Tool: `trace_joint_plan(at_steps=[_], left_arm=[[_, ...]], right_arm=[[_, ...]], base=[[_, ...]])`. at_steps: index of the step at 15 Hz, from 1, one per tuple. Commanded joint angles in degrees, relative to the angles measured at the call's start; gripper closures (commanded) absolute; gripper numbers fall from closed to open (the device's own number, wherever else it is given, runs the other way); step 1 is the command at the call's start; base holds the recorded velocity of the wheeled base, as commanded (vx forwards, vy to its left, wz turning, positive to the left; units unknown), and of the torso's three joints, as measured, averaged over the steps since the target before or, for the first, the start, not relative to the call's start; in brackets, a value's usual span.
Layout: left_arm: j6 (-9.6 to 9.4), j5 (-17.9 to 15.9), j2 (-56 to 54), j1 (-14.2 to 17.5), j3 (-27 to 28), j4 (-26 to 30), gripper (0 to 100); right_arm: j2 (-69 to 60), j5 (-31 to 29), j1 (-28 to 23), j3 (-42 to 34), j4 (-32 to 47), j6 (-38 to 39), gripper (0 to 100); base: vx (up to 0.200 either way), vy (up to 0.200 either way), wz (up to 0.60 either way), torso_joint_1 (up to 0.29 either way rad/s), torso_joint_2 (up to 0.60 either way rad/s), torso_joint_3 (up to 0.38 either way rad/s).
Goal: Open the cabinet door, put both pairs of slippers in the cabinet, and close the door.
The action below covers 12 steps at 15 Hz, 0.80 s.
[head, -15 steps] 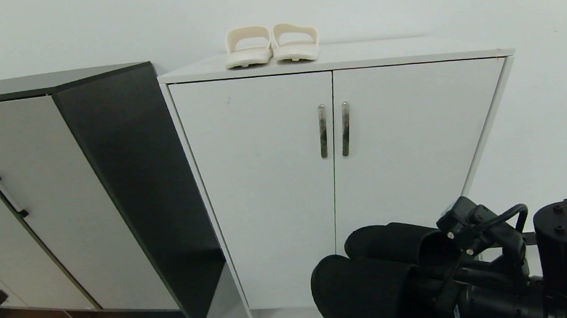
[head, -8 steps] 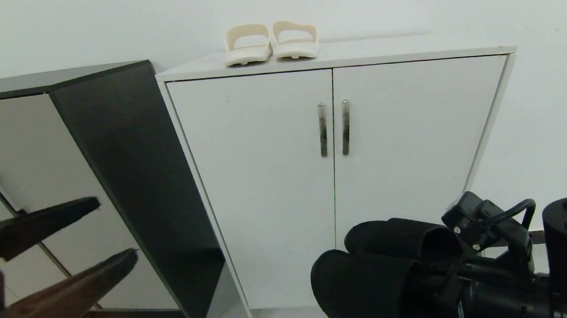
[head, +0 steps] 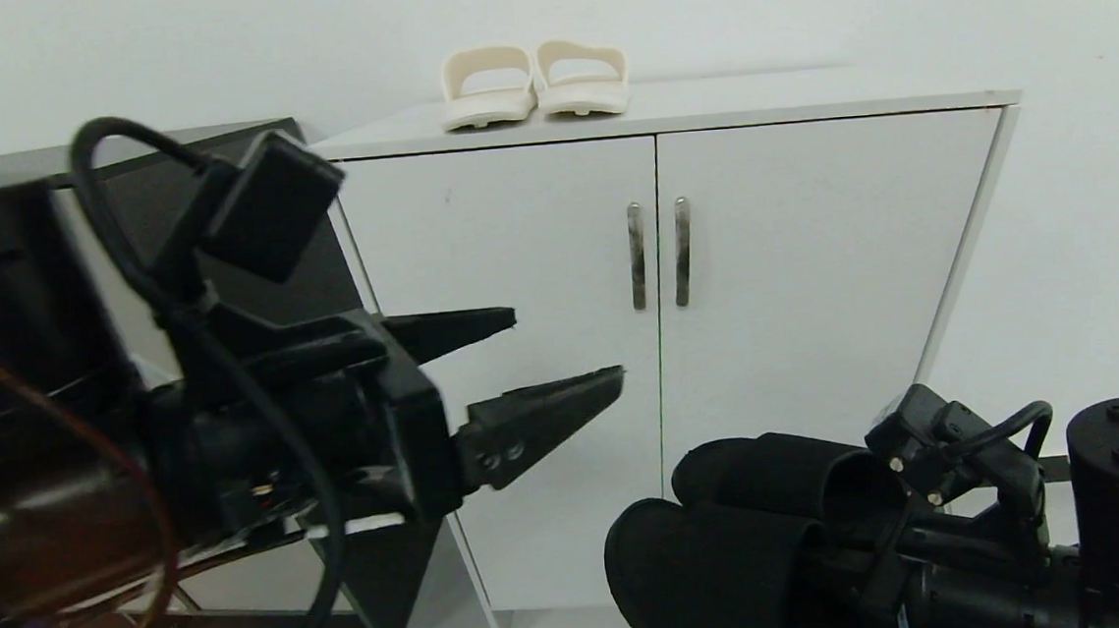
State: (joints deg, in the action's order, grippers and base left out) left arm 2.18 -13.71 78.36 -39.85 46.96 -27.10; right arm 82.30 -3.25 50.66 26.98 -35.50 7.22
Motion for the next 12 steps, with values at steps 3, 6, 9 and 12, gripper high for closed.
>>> trace_joint_plan(at_steps=[3,6,9,12], left_arm=[[0.45,-5.36,18.05,-0.31,13.6,-3.05,0],[2.21,-10.89,24.82,1.71,23.62,-1.2,0],[7.31,-19.16,28.25,4.61,31.79,2.67,0],[12.76,-17.93,31.33,3.82,37.5,3.28,0]], right_arm=[[0.23,-0.08,0.05,0.0,-0.01,-0.01,100],[0.14,-0.08,0.05,-0.08,-0.01,-0.01,100],[0.14,-0.08,0.05,-0.08,-0.01,-0.01,100],[-0.38,-0.08,-0.04,-0.08,-0.01,-0.01,100]], base=[[0.0,0.0,0.0,0.0,0.0,0.0],[0.0,0.0,0.0,0.0,0.0,0.0],[0.0,0.0,0.0,0.0,0.0,0.0],[0.0,0.0,0.0,0.0,0.0,0.0]])
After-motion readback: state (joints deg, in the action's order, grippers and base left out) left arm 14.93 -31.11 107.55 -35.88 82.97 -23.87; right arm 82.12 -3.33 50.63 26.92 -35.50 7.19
